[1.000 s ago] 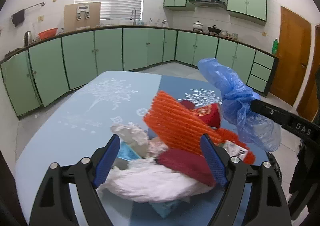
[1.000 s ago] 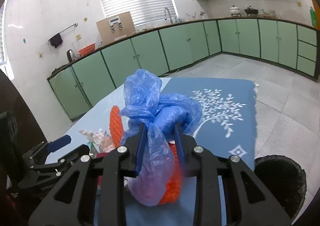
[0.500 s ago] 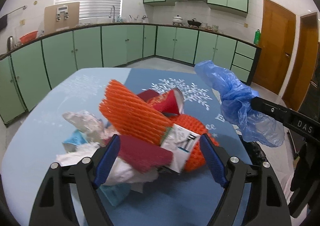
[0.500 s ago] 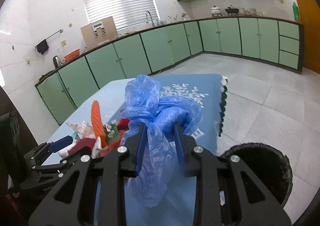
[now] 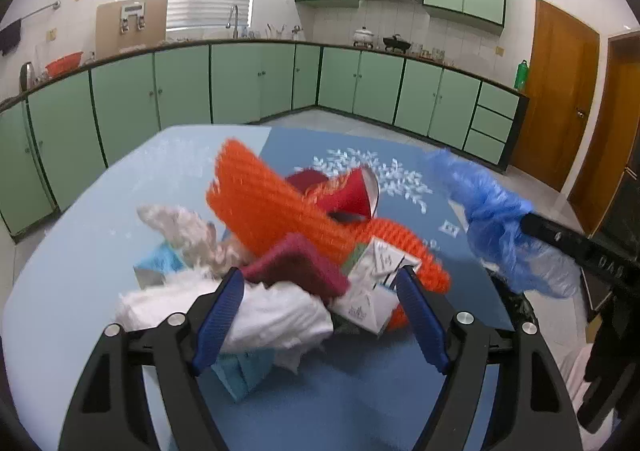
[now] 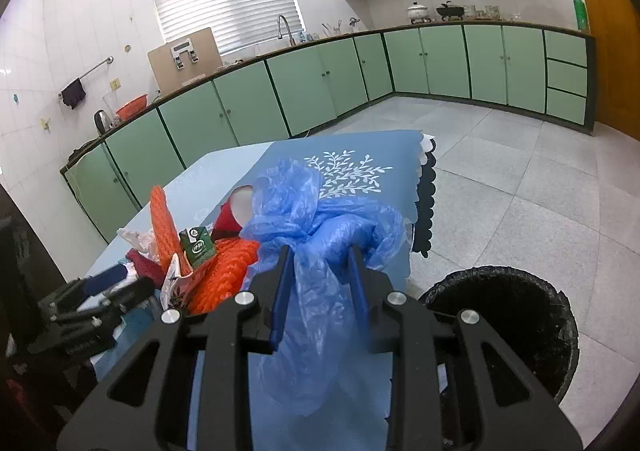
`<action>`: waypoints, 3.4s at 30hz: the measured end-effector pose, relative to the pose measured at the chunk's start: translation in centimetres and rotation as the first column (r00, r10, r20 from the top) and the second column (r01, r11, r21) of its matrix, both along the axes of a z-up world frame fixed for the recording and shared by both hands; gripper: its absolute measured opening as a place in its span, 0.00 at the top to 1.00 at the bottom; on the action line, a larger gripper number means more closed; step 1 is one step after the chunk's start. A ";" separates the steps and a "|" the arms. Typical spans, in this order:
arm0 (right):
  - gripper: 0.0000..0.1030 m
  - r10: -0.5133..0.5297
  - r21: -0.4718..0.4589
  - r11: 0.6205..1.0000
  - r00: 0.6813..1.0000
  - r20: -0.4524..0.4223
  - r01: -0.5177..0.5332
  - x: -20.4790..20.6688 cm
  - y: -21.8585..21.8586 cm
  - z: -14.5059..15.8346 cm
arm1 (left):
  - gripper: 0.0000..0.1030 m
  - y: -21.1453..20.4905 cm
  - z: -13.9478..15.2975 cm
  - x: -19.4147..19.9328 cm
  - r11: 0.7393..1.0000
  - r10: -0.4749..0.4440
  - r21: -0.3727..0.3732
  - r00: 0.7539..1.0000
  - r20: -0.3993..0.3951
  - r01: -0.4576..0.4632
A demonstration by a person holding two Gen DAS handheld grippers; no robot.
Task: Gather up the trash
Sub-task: 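Grasp the orange foam net with the left gripper while the right holds the blue bag, then carry the foam net and blue bag over the bin and release both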
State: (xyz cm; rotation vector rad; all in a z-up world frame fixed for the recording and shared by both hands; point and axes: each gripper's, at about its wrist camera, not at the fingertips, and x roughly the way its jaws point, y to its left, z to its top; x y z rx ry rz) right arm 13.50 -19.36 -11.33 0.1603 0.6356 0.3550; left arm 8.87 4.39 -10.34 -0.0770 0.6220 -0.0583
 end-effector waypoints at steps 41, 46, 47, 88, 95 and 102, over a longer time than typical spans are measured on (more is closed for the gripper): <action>0.74 -0.059 0.022 0.998 0.994 0.091 0.057 -0.1 -2.8 3.6 | 0.90 -1.1 6.0 4.6 0.994 -0.043 -0.093 0.997 0.070 0.050; 0.76 -0.125 0.023 0.992 0.987 0.102 0.124 -1.3 -6.2 4.1 | 0.90 -5.4 6.6 5.0 0.982 -0.154 -0.097 0.985 0.082 0.161; 0.77 -0.139 0.019 0.990 0.985 0.099 0.138 -1.5 -6.9 3.9 | 0.90 -6.3 6.6 5.3 0.978 -0.175 -0.100 0.981 0.080 0.182; 0.20 -0.477 -0.074 0.878 0.877 -0.066 0.472 0.5 -21.7 -5.4 | 0.53 -25.0 -2.5 12.6 0.841 -0.531 -0.195 0.837 -0.129 0.504; 0.12 -0.446 -0.055 0.894 0.894 -0.028 0.444 -0.4 -18.8 -3.0 | 0.39 -21.1 0.8 9.9 0.886 -0.456 -0.111 0.889 -0.037 0.450; 0.09 -0.357 -0.018 0.934 0.934 0.011 0.357 -1.1 -14.0 -0.7 | 0.34 -14.6 3.3 6.0 0.945 -0.324 -0.027 0.945 0.045 0.325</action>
